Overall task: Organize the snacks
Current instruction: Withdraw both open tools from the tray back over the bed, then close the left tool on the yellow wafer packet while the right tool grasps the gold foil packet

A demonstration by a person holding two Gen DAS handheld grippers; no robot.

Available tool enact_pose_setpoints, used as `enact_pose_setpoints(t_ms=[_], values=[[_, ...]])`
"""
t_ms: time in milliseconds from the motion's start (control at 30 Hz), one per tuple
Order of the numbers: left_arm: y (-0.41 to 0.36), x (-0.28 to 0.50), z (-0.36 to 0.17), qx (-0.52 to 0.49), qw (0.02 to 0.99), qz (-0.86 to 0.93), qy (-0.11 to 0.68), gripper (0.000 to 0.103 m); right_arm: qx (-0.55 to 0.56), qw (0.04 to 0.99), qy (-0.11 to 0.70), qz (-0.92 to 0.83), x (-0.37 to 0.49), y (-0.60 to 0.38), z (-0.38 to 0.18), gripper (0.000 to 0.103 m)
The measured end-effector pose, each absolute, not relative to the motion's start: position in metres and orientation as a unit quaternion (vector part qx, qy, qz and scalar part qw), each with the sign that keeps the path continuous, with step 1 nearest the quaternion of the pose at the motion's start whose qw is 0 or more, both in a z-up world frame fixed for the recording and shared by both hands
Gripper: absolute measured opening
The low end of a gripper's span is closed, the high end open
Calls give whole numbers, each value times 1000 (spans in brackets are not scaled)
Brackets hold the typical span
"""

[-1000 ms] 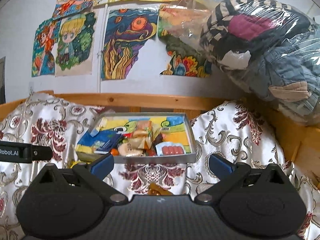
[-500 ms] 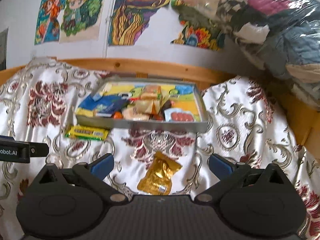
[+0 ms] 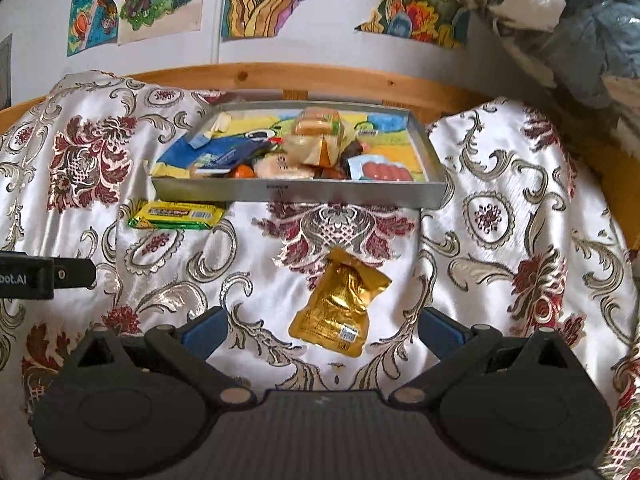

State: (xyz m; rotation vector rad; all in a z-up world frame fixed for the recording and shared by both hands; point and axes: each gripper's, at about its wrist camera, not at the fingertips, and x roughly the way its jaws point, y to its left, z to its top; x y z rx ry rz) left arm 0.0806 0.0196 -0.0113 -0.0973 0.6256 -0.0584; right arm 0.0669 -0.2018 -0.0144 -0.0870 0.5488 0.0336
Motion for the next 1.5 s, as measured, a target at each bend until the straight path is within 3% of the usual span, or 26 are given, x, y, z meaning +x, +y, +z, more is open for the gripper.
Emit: enact_pose_setpoints(t_ms=[867,1500], values=[[7,120,-24,-18,950,-99,297,102,-24,947,317,35,101,-215,-49,103],[20,241,-36,67,933,-161,315,102,53,958,279,48,153,-232,-69,103]])
